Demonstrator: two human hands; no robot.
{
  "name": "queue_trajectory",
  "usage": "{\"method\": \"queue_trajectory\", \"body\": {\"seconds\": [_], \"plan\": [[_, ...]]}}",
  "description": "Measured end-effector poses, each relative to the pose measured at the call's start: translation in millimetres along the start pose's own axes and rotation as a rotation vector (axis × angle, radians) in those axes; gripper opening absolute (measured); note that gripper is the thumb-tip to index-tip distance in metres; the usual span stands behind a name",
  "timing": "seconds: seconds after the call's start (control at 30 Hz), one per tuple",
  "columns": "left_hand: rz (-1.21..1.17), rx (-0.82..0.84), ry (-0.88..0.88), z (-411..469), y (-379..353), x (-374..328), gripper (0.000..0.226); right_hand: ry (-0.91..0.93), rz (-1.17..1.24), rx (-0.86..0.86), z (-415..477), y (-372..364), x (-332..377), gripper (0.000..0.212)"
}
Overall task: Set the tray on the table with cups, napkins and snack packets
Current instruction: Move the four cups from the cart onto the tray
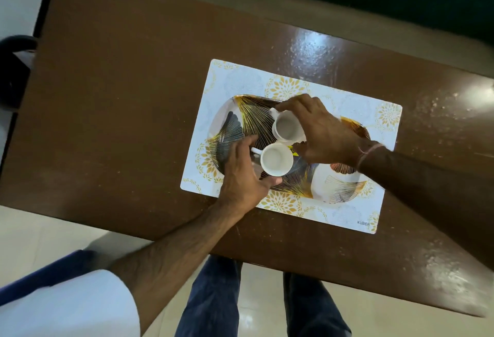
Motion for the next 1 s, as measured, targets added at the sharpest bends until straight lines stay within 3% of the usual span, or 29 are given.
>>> {"method": "queue_trajectory", "body": {"seconds": [0.13, 0.37, 0.57, 0.77, 1.0], "plan": [[-0.034, 0.014, 0.035, 0, -5, -2, 0.093, -0.085, 0.094, 0.007, 0, -3, -2, 0.089], [-0.058, 0.019, 0.065, 1, -12, -2, 0.088, 0.007, 0.083, 0.047, 3, 0, -3, 0.091], [-0.038, 0.045, 0.076, 0, -11, -8, 0.096, 0.032, 0.1, 0.079, 0, 4, -5, 0.094], [0.088, -0.006, -0.068, 4, 8, -34, 0.095, -0.079, 0.226, 0.049, -12, 4, -17, 0.101], [0.202, -0.006, -0.162, 55, -12, -85, 0.068, -0.283, 0.314, -0.156, -45, 5, -58, 0.071]]}}
Point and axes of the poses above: each hand's wrist, its own z-axis towards the middle knuckle, its own y-axis out of the back of the hand, x = y × z, the point moved 1 cm from there along z, towards the middle knuckle, and after that the axes turned 11 degrees about -z, right-handed, at the moved point
